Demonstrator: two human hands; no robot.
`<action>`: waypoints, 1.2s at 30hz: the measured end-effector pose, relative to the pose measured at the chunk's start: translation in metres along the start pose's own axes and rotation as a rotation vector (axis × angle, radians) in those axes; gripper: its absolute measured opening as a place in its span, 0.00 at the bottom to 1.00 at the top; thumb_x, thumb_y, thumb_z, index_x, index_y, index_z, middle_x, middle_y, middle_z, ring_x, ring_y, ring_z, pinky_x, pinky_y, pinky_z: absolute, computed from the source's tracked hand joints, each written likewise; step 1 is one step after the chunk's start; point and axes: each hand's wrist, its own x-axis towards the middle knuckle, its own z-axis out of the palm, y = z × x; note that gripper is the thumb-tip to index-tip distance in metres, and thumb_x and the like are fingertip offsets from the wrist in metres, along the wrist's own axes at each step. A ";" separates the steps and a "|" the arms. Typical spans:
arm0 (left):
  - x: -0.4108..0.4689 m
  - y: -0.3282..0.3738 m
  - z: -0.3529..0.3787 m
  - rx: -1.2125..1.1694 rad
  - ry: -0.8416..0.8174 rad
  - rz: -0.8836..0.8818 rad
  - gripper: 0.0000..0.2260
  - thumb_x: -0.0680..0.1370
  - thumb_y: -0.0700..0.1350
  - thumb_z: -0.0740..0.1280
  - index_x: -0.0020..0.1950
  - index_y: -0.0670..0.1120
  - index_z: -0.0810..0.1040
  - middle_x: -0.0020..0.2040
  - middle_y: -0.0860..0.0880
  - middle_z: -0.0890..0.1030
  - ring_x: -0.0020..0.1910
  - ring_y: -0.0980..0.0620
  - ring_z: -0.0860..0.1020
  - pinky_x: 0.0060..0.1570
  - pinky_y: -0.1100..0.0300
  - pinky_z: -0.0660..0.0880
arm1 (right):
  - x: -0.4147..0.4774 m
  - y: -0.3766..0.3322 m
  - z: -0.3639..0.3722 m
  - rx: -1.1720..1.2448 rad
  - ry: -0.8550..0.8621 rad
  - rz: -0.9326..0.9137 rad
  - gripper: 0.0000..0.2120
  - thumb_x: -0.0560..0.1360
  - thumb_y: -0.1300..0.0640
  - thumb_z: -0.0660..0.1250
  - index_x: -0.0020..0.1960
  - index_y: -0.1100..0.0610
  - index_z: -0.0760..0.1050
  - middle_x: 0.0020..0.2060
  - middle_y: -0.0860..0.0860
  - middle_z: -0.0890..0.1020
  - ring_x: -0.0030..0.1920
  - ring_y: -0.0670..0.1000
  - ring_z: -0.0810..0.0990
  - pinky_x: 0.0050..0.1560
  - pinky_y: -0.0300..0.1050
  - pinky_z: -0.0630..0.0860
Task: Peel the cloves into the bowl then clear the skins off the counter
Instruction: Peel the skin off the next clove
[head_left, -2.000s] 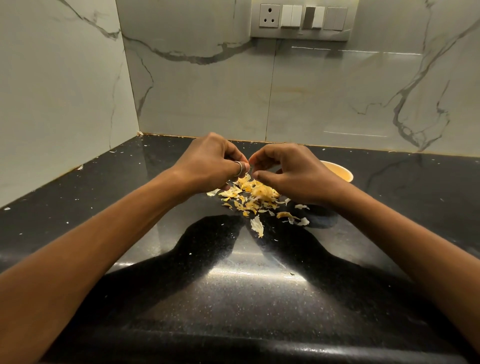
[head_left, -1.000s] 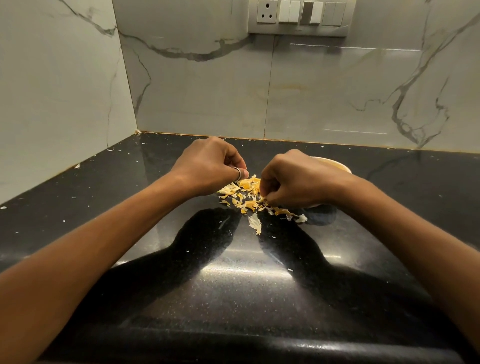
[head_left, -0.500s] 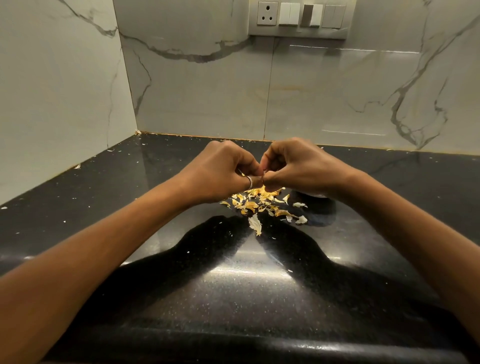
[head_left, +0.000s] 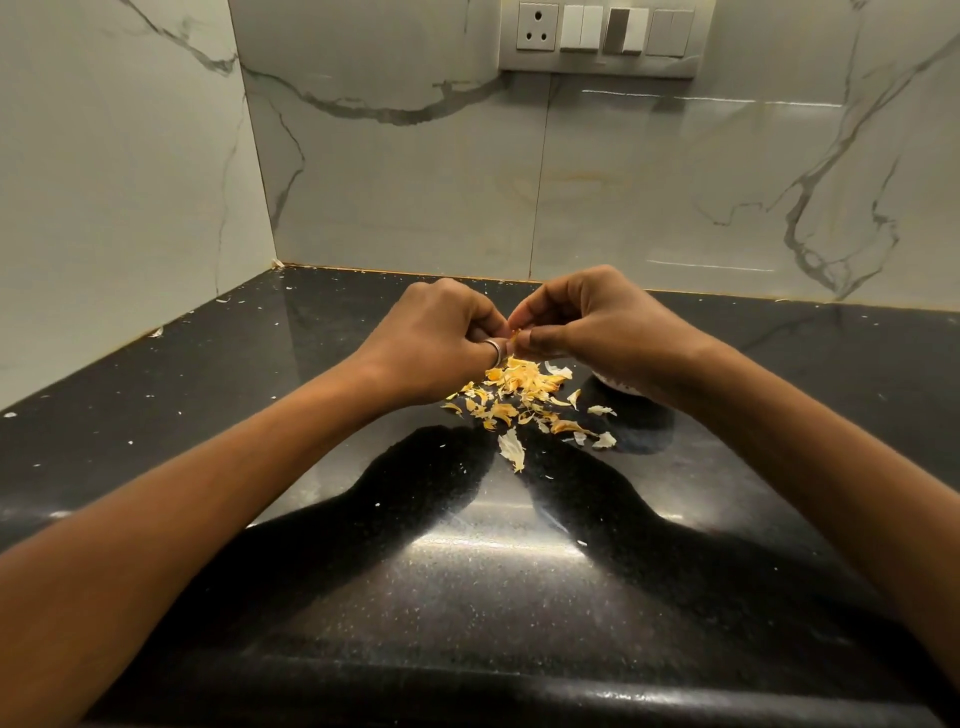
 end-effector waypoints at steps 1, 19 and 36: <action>0.000 0.000 0.000 -0.024 -0.009 -0.014 0.06 0.77 0.44 0.73 0.52 0.45 0.85 0.38 0.52 0.84 0.34 0.59 0.82 0.33 0.68 0.78 | 0.001 0.002 0.001 -0.024 0.021 -0.019 0.05 0.76 0.65 0.71 0.50 0.58 0.82 0.44 0.54 0.86 0.47 0.51 0.86 0.53 0.47 0.83; -0.003 0.002 0.000 -0.080 -0.034 -0.086 0.06 0.78 0.39 0.70 0.52 0.45 0.86 0.36 0.50 0.84 0.32 0.53 0.83 0.35 0.56 0.83 | 0.002 0.005 0.011 -0.360 0.168 -0.235 0.05 0.78 0.58 0.71 0.50 0.58 0.83 0.39 0.50 0.84 0.39 0.47 0.84 0.44 0.47 0.83; -0.004 0.006 0.003 -0.095 0.016 -0.163 0.10 0.75 0.34 0.70 0.52 0.45 0.85 0.36 0.49 0.85 0.31 0.55 0.83 0.34 0.62 0.82 | 0.003 0.008 0.020 -0.595 0.239 -0.352 0.10 0.76 0.53 0.71 0.42 0.60 0.84 0.33 0.52 0.82 0.33 0.50 0.78 0.33 0.44 0.74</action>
